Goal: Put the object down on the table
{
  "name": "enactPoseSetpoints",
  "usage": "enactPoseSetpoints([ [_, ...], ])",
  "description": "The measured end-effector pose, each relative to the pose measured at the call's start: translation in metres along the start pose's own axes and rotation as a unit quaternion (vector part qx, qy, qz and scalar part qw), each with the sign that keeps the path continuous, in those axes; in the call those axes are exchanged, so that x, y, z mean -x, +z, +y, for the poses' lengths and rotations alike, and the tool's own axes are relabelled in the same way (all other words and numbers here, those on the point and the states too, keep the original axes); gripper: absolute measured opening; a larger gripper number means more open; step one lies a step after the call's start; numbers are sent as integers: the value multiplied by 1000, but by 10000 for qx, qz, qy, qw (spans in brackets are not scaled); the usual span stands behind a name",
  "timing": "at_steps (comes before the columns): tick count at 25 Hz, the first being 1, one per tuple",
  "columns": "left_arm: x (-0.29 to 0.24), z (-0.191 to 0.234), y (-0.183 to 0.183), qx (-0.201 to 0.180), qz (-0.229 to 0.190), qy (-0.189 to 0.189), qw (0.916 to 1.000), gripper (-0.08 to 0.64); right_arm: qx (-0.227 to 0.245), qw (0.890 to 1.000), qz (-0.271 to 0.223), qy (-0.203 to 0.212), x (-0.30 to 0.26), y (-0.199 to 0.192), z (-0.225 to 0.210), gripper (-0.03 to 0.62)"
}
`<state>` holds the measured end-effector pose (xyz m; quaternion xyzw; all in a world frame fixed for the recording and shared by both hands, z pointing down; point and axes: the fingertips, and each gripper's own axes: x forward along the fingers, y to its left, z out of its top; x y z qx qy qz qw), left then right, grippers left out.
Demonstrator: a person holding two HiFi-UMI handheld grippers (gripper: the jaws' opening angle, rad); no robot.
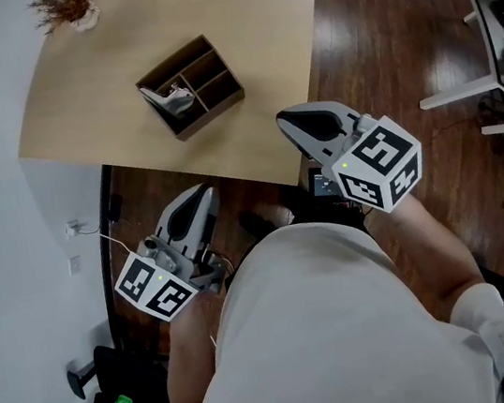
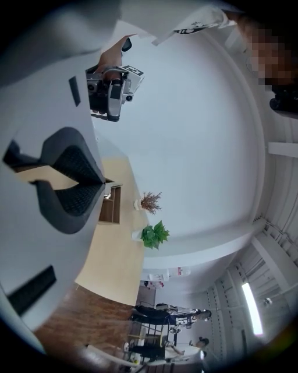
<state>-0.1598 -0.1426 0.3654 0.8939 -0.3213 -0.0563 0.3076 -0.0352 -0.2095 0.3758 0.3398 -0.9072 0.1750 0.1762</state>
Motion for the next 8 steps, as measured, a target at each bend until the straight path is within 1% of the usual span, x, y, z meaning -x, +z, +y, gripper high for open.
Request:
enactPoseSetpoints([
  [8, -9, -9, -5, 31, 92, -147, 9998, 2, -50, 9998, -46, -200, 19, -1, -10, 3],
])
